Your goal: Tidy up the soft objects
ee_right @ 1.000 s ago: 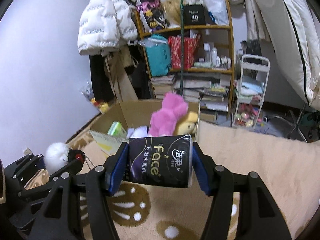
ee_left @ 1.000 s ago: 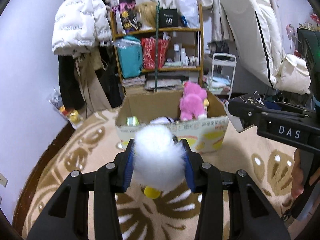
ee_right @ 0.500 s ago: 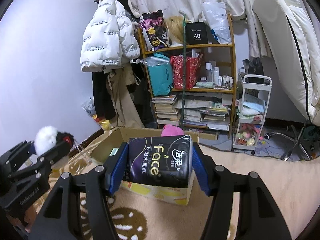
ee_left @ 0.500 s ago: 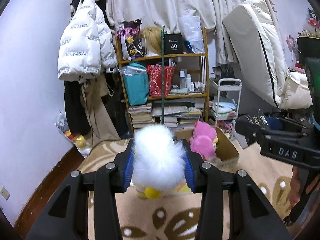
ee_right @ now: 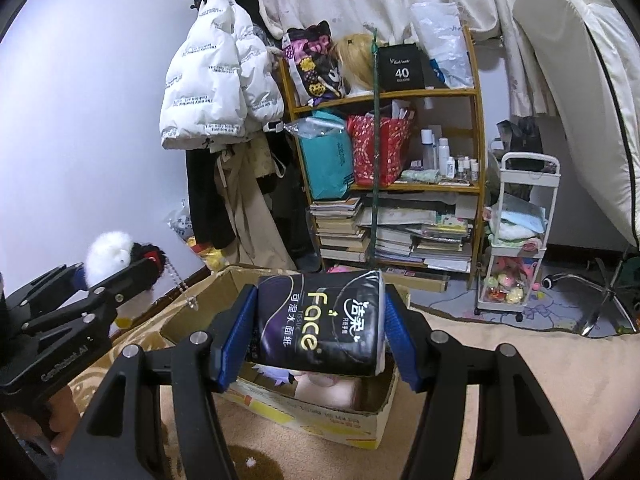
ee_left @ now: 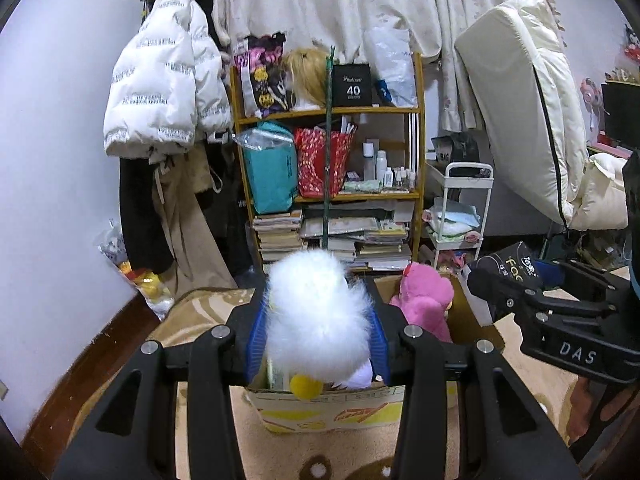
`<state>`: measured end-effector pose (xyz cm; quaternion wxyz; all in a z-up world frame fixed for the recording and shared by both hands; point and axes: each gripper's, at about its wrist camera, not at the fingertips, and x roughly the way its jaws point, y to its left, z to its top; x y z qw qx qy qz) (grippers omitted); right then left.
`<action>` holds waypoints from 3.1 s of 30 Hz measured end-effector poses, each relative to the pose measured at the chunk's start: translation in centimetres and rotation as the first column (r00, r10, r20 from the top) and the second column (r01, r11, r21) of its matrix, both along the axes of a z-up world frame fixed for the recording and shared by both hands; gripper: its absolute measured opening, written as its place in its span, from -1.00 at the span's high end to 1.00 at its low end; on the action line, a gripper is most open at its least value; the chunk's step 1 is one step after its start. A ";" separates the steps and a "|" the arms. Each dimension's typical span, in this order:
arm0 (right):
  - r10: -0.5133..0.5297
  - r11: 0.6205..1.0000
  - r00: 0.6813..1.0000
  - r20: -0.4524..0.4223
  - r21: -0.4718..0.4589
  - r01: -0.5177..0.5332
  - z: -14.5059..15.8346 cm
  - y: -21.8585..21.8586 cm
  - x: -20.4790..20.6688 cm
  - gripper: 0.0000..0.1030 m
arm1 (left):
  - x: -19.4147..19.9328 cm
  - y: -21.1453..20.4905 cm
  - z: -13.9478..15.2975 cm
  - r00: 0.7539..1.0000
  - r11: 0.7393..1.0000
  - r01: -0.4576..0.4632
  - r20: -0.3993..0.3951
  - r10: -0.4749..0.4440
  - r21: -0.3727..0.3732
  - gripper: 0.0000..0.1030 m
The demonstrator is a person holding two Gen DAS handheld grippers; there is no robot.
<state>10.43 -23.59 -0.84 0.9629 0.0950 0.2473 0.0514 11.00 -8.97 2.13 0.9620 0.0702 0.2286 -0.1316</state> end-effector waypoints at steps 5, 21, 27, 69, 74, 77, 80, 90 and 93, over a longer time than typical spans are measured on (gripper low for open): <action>0.013 1.000 0.999 -0.032 0.003 -0.013 -2.0 0.4 1.1 -0.26 | 1.6 -0.3 -2.3 0.999 1.000 0.004 -0.054 -0.003 0.011 0.19; 0.037 0.999 0.996 -0.076 0.036 -0.034 -4.8 0.8 2.7 -0.27 | 4.2 -0.3 -6.3 0.985 1.000 0.007 -0.173 -0.002 0.023 0.14; 0.039 0.999 0.996 -0.075 0.031 -0.037 -4.8 1.2 3.1 -0.27 | 4.2 -0.4 -6.5 0.984 0.999 0.008 -0.180 -0.002 0.032 0.13; -0.054 0.998 0.998 -0.027 -0.012 0.054 -0.4 0.7 -2.2 -1.00 | -2.4 3.7 -3.1 0.983 0.990 -0.096 -0.146 0.110 0.104 -0.75; -0.066 0.998 0.998 -0.017 0.004 0.066 0.9 0.4 -4.1 -1.00 | -4.6 4.0 -1.6 0.987 0.989 -0.111 -0.108 0.121 0.093 -0.92; -0.076 0.997 0.997 -0.007 0.004 0.076 1.8 0.3 -5.4 -1.00 | -5.9 4.5 -1.2 0.986 0.989 -0.120 -0.103 0.129 0.084 -0.93; -0.079 0.997 0.997 0.003 -0.010 0.079 2.5 0.2 -6.7 -1.00 | -7.2 5.1 -0.5 0.986 0.989 -0.130 -0.090 0.137 0.077 -0.93; -0.071 0.994 0.997 0.037 -0.078 0.074 4.0 1.1 -11.0 -1.00 | -11.9 6.3 1.8 0.990 0.989 -0.142 -0.013 0.143 0.049 -0.97; -0.071 0.992 0.996 0.058 -0.101 0.077 4.4 1.7 -12.3 -1.00 | -13.2 6.5 2.4 0.991 0.990 -0.135 0.010 0.134 0.039 -0.97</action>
